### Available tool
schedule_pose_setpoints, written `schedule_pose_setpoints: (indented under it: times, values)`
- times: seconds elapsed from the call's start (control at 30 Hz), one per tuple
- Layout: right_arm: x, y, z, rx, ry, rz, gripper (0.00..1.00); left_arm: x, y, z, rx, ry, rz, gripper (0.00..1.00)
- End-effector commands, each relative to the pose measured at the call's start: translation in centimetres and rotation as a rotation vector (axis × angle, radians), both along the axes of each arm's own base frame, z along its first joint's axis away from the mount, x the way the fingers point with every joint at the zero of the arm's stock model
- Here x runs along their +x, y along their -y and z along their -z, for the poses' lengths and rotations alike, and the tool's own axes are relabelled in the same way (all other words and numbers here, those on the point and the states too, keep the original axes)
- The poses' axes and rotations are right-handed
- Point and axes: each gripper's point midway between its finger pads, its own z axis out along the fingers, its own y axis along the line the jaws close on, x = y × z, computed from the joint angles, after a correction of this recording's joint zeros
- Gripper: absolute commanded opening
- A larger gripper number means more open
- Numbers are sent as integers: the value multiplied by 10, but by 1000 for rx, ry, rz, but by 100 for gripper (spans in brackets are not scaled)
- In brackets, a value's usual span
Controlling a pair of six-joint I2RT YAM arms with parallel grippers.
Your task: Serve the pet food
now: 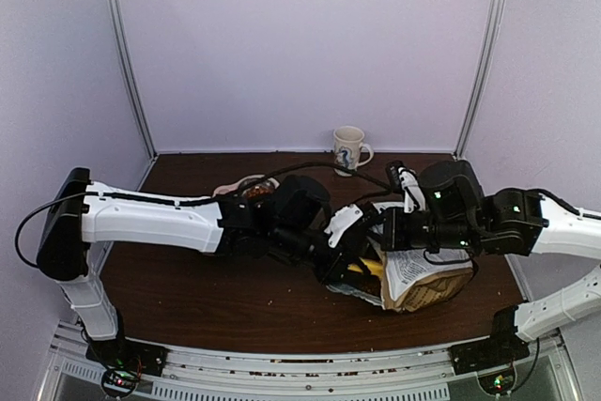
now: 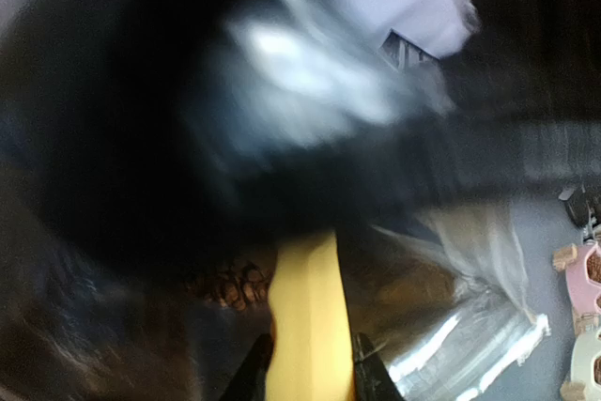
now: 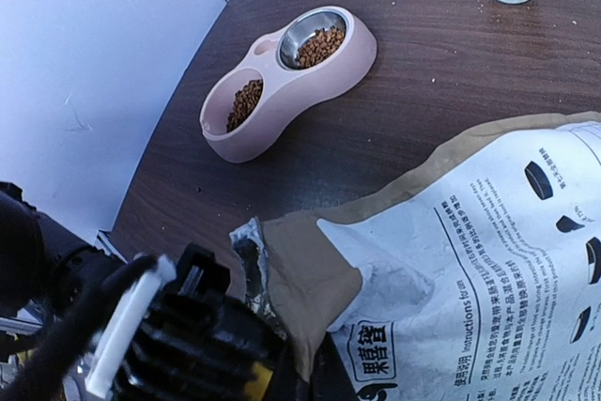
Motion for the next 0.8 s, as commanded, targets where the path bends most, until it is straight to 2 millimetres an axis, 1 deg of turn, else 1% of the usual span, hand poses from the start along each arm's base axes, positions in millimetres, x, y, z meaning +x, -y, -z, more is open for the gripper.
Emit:
schedule_pose_setpoints:
  times: [0.0,0.1,0.2,0.27,0.3,0.4,0.47,0.53,0.6,0.67,0.73,0.77]
  values:
    - [16,-4,-48,196,94,62,0,-26,-15,1,18,134,41,0]
    - [17,1,-47,208,92,78,0,9,-30,-18,-23,249,-159,0]
    - [15,4,-49,216,95,77,0,38,-45,-28,-58,337,-342,0]
    - [15,4,-50,212,96,73,0,55,-51,-32,-71,381,-445,0]
    - [15,4,-50,210,96,71,0,61,-51,-32,-75,398,-474,0]
    - [15,3,-51,212,96,68,0,79,-42,-18,3,434,-539,0]
    - [15,3,-52,216,97,67,0,83,-30,-5,51,433,-530,0]
    - [15,3,-54,218,98,68,0,81,-17,7,80,412,-494,0]
    - [15,5,-55,218,101,74,0,75,-8,22,126,383,-437,0]
    - [16,9,-55,213,106,82,0,63,-2,37,168,363,-342,0]
    - [17,12,-54,209,110,91,0,43,4,52,187,335,-215,0]
    - [18,14,-54,210,110,96,0,30,6,59,191,315,-135,0]
